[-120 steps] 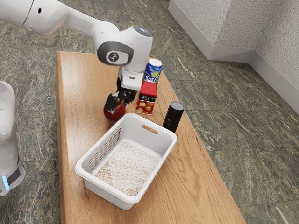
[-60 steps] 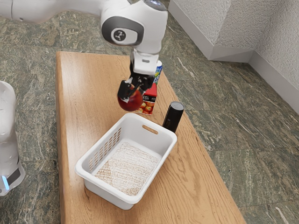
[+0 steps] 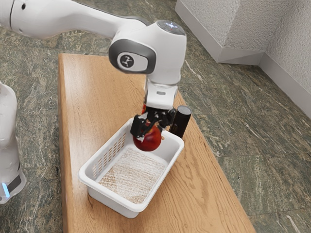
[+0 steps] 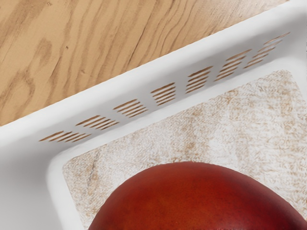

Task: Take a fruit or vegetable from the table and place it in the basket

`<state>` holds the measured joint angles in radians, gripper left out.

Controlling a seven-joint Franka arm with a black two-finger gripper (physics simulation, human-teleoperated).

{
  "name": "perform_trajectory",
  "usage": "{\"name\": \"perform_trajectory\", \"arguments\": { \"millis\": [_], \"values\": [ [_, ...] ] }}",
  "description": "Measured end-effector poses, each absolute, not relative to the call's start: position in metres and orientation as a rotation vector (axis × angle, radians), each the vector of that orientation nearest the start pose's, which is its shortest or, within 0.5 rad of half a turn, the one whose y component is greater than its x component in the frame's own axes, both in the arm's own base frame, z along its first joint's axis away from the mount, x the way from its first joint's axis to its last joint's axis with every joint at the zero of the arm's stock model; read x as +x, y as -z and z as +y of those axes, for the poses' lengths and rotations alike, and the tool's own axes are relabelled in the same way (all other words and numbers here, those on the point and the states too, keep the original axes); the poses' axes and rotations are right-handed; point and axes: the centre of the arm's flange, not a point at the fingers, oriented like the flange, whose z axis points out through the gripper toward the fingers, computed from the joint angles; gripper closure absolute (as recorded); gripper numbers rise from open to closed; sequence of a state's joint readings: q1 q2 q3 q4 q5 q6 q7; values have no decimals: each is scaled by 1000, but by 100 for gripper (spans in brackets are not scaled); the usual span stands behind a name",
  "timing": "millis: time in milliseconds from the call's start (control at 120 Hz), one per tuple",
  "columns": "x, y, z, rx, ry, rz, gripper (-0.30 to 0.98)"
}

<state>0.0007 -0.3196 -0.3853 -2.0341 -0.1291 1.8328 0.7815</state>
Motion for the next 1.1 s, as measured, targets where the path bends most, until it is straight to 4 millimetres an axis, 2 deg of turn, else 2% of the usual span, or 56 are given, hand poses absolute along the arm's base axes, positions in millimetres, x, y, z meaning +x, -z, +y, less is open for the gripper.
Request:
{"name": "perform_trajectory", "arguments": {
  "millis": [75,183,350,583,675,908,942,975,1058,1100],
  "values": [
    [431,-575,-217,-2638,163,1675,53],
    [431,-573,-221,-2654,171,1666,36],
    [432,-572,-220,-2687,173,1643,19],
    [433,-571,-219,-2775,177,1606,9],
    [436,-564,-219,-2832,162,1594,5],
    [437,-560,-221,-2883,147,1567,1],
    [447,-553,-222,-2897,116,1567,1],
    [470,-557,-228,-2895,101,1580,1],
    [538,-607,-264,-2832,155,1634,0],
    [564,-621,-265,-2836,172,1590,0]
  ]
}}
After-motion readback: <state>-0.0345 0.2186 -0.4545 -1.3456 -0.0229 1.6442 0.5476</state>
